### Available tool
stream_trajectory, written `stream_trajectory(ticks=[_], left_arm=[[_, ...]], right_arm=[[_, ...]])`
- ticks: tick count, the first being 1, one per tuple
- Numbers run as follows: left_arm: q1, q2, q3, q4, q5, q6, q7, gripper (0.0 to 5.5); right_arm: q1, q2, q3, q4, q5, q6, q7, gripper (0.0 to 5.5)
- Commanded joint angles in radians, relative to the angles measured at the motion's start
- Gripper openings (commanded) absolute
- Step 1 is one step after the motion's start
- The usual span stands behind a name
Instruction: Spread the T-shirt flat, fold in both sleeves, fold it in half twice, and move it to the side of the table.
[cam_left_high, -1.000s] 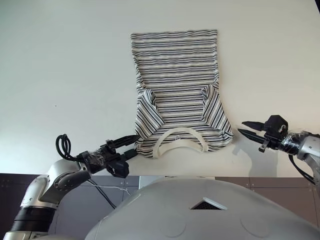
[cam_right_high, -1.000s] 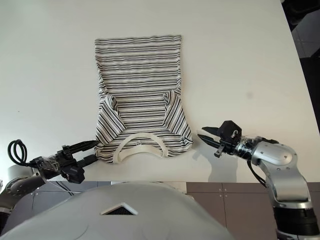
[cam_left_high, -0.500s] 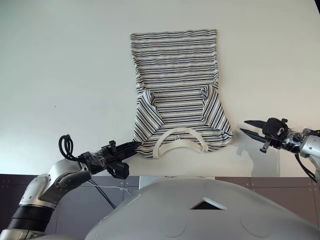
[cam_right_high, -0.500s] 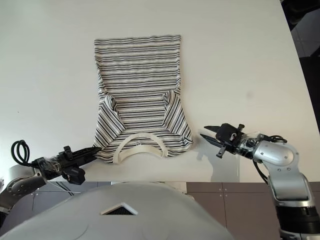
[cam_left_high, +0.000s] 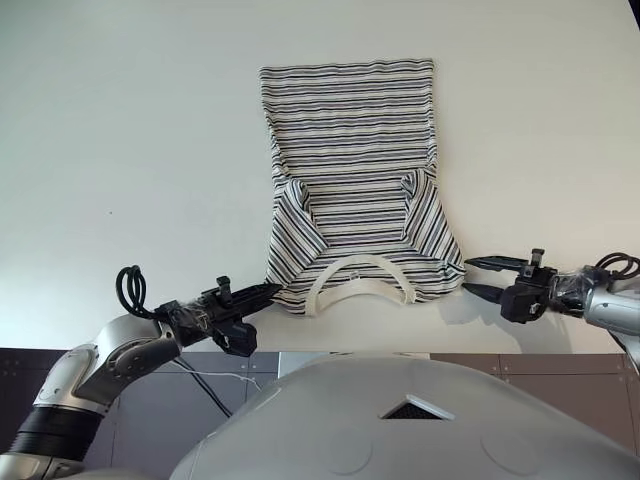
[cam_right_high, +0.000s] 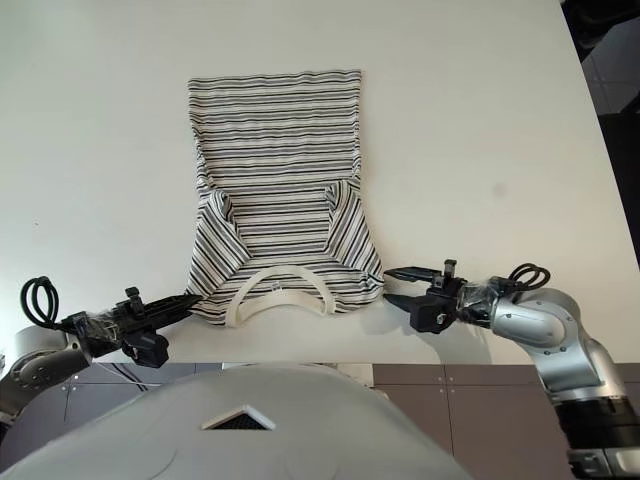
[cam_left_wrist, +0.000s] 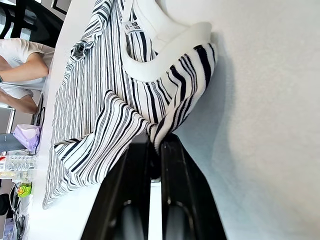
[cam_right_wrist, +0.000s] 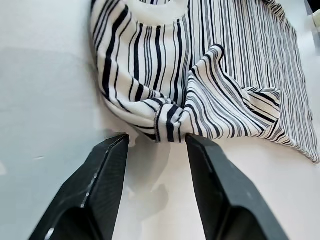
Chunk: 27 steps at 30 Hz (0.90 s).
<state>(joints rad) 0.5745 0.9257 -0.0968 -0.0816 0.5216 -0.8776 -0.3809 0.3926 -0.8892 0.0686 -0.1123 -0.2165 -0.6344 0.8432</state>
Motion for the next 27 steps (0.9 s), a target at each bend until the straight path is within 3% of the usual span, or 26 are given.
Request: stream_trajectory(ticks=[1, 17, 27], left_arm=[[0.029, 0.010, -0.053, 0.075, 0.071, 0.062, -0.045, 0.10], [0.018, 0.041, -0.066, 0.067, 0.051, 0.066, -0.051, 0.10], [0.012, 0.035, -0.069, 0.044, 0.034, 0.078, -0.057, 0.10]], right_arm=[[-0.009, 0.011, 0.033, 0.015, -0.067, -0.011, -0.041, 2.09], [-0.059, -0.026, 0.107, 0.131, -0.203, -0.112, -0.164, 2.09], [-0.045, -0.047, 0.135, 0.109, -0.115, -0.075, -0.140, 0.26]])
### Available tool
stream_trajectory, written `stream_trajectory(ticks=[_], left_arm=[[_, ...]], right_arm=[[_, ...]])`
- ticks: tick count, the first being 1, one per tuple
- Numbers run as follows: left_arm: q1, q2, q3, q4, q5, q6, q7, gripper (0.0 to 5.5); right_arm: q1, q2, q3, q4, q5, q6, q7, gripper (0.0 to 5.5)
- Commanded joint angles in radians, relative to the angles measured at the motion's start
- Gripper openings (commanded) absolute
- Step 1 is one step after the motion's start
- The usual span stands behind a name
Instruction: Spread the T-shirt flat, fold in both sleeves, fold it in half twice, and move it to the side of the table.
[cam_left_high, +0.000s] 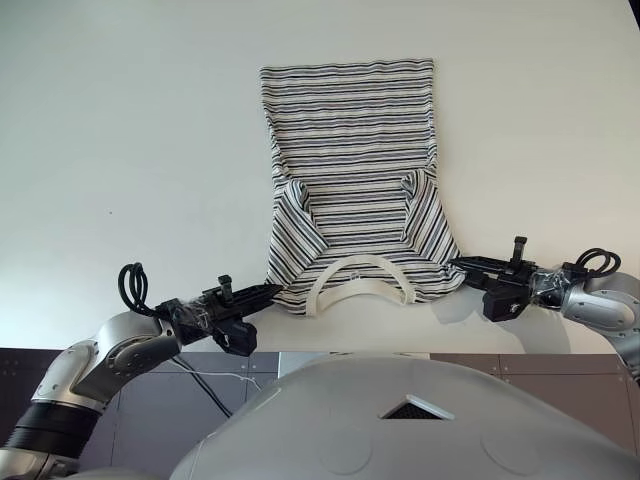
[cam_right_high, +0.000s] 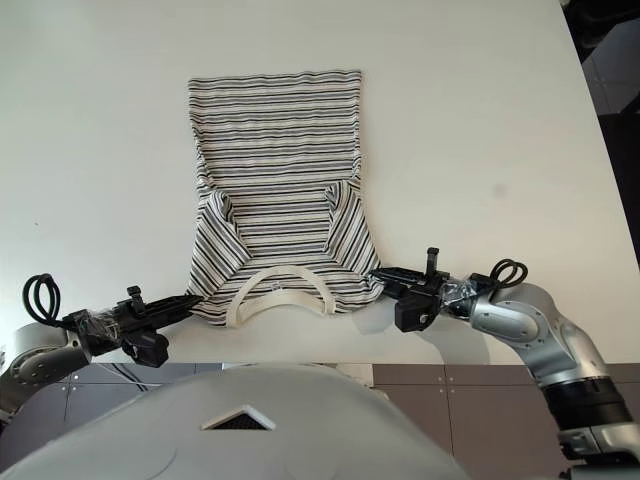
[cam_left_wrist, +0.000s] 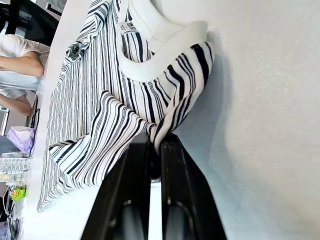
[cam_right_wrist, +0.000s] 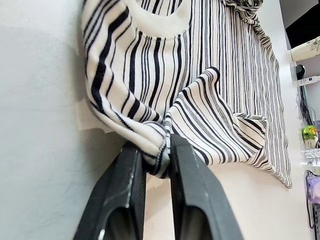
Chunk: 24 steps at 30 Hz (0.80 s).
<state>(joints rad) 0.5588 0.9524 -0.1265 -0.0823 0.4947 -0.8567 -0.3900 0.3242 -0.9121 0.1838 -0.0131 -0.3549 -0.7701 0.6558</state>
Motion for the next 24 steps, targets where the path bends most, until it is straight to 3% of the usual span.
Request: stream_trajectory(ticks=[1, 5, 9, 11, 13, 16, 18, 20, 22, 24], left_arm=[[0.027, 0.008, -0.037, 0.036, 0.054, 0.049, -0.046, 0.10], [0.023, 0.036, -0.011, -0.040, -0.053, 0.027, -0.068, 0.10], [0.056, 0.114, 0.050, -0.192, -0.271, 0.087, -0.156, 0.10], [0.126, 0.162, 0.090, -0.273, -0.377, 0.116, -0.204, 0.10], [0.228, 0.194, 0.163, -0.369, -0.520, 0.159, -0.248, 0.10], [0.398, 0.185, 0.288, -0.523, -0.688, 0.239, -0.311, 0.10], [0.415, 0.168, 0.341, -0.583, -0.791, 0.325, -0.328, 0.10], [0.346, 0.170, 0.361, -0.598, -0.856, 0.426, -0.336, 0.10], [0.170, 0.177, 0.315, -0.569, -0.899, 0.566, -0.324, 0.10], [-0.148, 0.111, 0.197, -0.460, -0.879, 0.730, -0.303, 0.10]], right_arm=[[0.029, -0.024, 0.018, -0.017, 0.081, 0.102, 0.070, 0.13], [0.019, -0.060, -0.017, -0.125, 0.260, 0.231, 0.157, 0.13], [0.072, -0.172, -0.096, -0.273, 0.428, 0.350, 0.279, 0.13], [0.149, -0.243, -0.181, -0.377, 0.542, 0.452, 0.346, 0.13], [0.260, -0.293, -0.338, -0.493, 0.661, 0.585, 0.429, 0.13], [0.377, -0.292, -0.604, -0.649, 0.823, 0.810, 0.540, 0.13], [0.350, -0.301, -0.686, -0.703, 0.920, 0.932, 0.558, 0.13], [0.250, -0.321, -0.670, -0.703, 0.979, 1.008, 0.532, 0.13], [0.050, -0.327, -0.536, -0.644, 0.957, 1.037, 0.489, 0.13], [-0.232, -0.253, -0.330, -0.511, 0.866, 1.080, 0.452, 0.13]])
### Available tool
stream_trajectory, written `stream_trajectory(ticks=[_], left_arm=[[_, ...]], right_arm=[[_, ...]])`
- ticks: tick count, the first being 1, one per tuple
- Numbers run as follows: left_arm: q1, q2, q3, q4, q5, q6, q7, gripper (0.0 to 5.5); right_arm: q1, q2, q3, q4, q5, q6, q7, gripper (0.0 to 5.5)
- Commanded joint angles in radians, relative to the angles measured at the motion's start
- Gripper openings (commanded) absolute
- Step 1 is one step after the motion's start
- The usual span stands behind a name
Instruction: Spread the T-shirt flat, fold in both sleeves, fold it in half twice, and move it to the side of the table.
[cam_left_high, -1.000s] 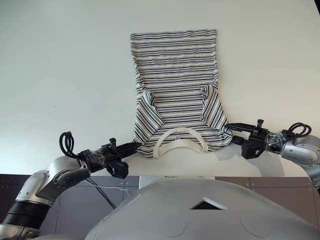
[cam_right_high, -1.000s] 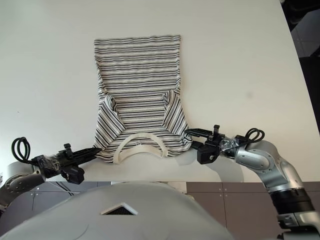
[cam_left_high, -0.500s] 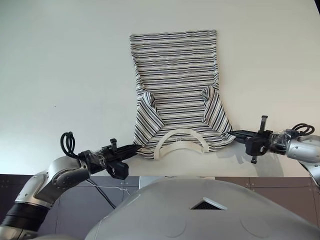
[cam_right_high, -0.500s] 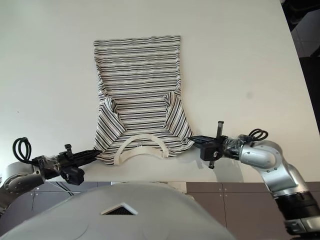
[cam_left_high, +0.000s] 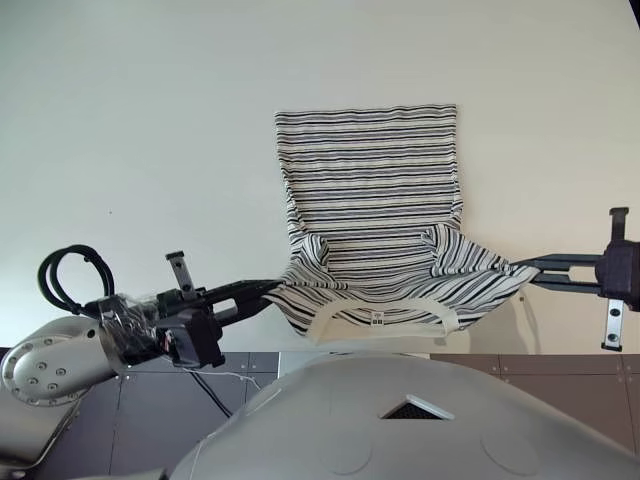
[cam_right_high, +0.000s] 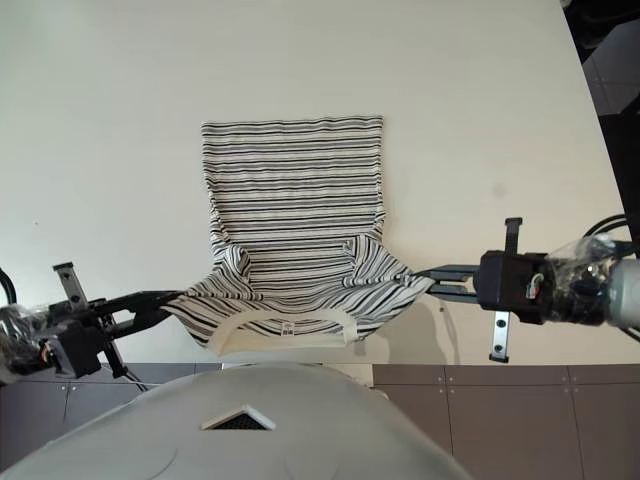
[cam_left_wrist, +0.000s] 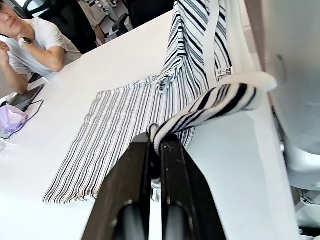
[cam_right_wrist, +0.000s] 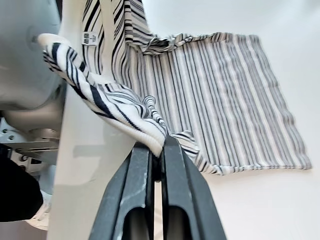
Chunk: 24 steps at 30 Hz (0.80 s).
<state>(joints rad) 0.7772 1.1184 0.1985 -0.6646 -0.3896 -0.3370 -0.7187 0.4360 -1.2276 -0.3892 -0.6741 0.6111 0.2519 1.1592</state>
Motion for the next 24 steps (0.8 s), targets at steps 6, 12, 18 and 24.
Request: stream_trajectory(ticks=[6, 12, 18, 24], left_arm=[[-0.861, -0.293, -0.328, 0.561, 0.221, 0.349, 0.070, 0.10], [-1.117, -0.458, -0.398, 0.906, 0.353, 0.311, 0.080, 0.10], [-1.269, -0.576, -0.442, 1.190, 0.435, 0.231, 0.066, 0.10], [-1.366, -0.651, -0.477, 1.531, 0.555, 0.116, 0.155, 0.68]], right_arm=[[-0.851, 0.385, 0.600, 0.713, -0.368, 0.008, -0.027, 0.13], [-1.153, 0.640, 0.693, 1.297, -0.539, -0.176, -0.077, 0.13], [-1.287, 0.714, 0.690, 1.701, -0.650, -0.300, -0.136, 0.13], [-1.327, 0.794, 0.621, 1.849, -0.652, -0.281, -0.199, 0.65]])
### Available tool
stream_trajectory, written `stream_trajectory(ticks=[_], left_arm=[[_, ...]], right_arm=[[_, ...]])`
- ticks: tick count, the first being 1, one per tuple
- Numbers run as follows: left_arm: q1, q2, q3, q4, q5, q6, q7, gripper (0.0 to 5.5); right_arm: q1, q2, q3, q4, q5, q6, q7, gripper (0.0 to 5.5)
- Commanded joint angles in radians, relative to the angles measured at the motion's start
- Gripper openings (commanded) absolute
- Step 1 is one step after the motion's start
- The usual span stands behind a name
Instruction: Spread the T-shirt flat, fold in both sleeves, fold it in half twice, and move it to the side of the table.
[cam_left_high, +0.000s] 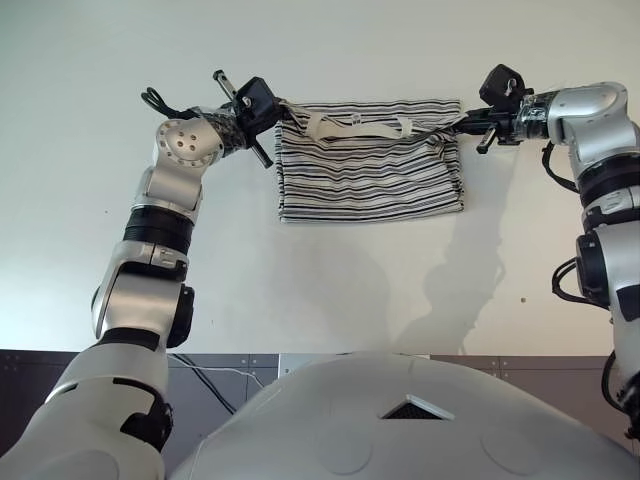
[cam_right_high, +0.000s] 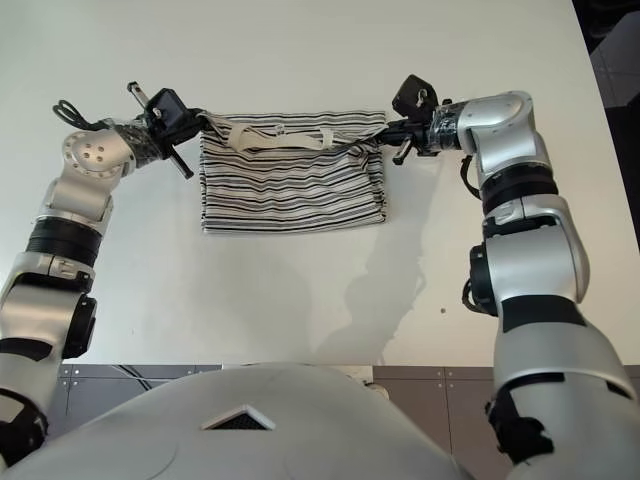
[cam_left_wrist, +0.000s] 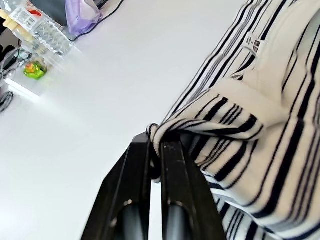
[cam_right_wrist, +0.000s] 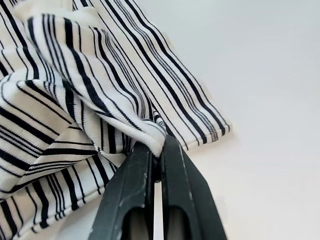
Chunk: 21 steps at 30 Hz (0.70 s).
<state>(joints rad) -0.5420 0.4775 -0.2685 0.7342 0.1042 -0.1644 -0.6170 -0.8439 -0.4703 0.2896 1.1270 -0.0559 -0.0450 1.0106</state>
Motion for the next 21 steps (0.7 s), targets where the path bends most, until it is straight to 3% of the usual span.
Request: stream_trajectory(ticks=[1, 7, 14, 17, 21], left_arm=[[-0.054, -0.016, -0.001, 0.174, 0.067, -0.074, 0.077, 0.81], [-0.091, -0.066, 0.112, 0.253, -0.009, -0.159, 0.139, 1.65], [-0.135, -0.058, 0.108, 0.256, 0.056, -0.172, 0.217, 1.65], [-0.039, -0.038, 0.049, 0.003, 0.126, -0.201, 0.197, 1.65], [0.245, 0.008, -0.056, -0.561, 0.137, -0.094, 0.042, 1.65]], right_arm=[[-0.058, 0.053, -0.097, 0.063, 0.043, 0.037, -0.069, 0.80], [-0.114, 0.117, -0.298, 0.116, 0.172, 0.183, -0.215, 1.74], [-0.086, 0.151, -0.273, 0.091, 0.102, 0.143, -0.283, 1.74], [-0.073, 0.140, -0.247, 0.067, 0.071, 0.085, -0.241, 1.74], [-0.018, 0.101, -0.100, 0.074, -0.100, -0.087, -0.233, 1.74]])
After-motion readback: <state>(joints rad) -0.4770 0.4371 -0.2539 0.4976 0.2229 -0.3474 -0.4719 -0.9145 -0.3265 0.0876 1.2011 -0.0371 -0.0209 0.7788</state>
